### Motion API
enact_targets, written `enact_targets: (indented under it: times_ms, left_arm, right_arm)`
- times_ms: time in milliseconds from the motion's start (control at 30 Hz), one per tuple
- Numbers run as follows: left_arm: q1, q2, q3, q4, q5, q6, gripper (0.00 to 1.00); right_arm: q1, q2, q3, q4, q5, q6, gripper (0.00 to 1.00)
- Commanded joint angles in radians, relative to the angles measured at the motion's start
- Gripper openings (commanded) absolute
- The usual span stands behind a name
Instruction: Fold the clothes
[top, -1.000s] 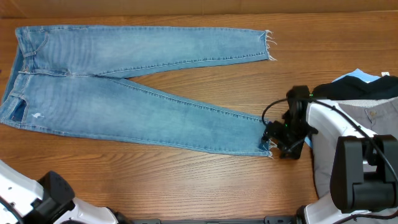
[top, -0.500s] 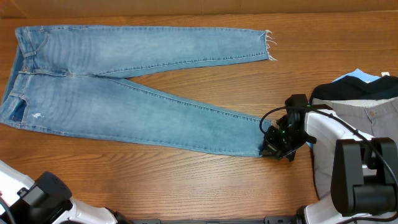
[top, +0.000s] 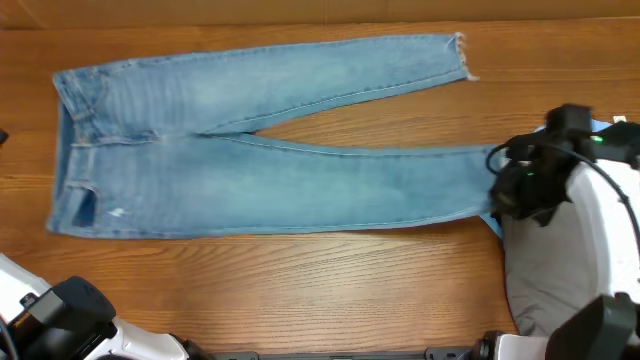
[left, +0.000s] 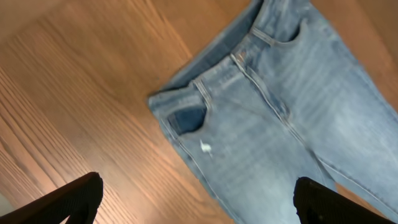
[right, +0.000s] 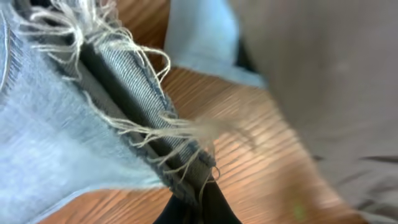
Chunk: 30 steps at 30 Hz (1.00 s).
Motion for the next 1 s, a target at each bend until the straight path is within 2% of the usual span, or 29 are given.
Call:
enact_targets:
  times_ms: [0, 100, 167, 200, 267, 300, 667, 967]
  left_arm:
    - [0.006, 0.007, -0.144, 0.015, -0.027, -0.047, 1.0]
    - [0.007, 0.007, -0.302, 0.08, -0.061, -0.06, 0.99]
    - [0.013, 0.007, -0.417, 0.143, -0.062, -0.059, 0.92]
    - [0.018, 0.007, -0.474, 0.177, -0.062, -0.059, 0.85]
    - [0.027, 0.007, -0.57, 0.243, -0.063, -0.051, 0.63]
    - [0.032, 0.007, -0.616, 0.28, -0.063, -0.047, 0.57]
    - [0.054, 0.008, -0.999, 0.755, -0.027, -0.054, 0.57]
    - [0.054, 0.01, -1.146, 0.956, -0.021, -0.059, 0.59]
  right_arm:
    - [-0.009, -0.018, 0.024, -0.021, 0.047, -0.058, 0.04]
    - [0.006, -0.018, 0.024, -0.017, 0.04, -0.058, 0.04]
    - [0.013, -0.018, 0.024, -0.013, 0.028, -0.058, 0.04]
    - [0.014, -0.018, 0.024, -0.013, 0.026, -0.058, 0.04]
    - [0.017, -0.018, 0.024, -0.013, 0.026, -0.058, 0.04]
    - [0.017, -0.018, 0.024, -0.013, 0.026, -0.058, 0.04]
    - [0.017, -0.018, 0.024, -0.004, 0.026, -0.058, 0.04]
    - [0.017, -0.018, 0.024, 0.008, 0.026, -0.058, 0.04]
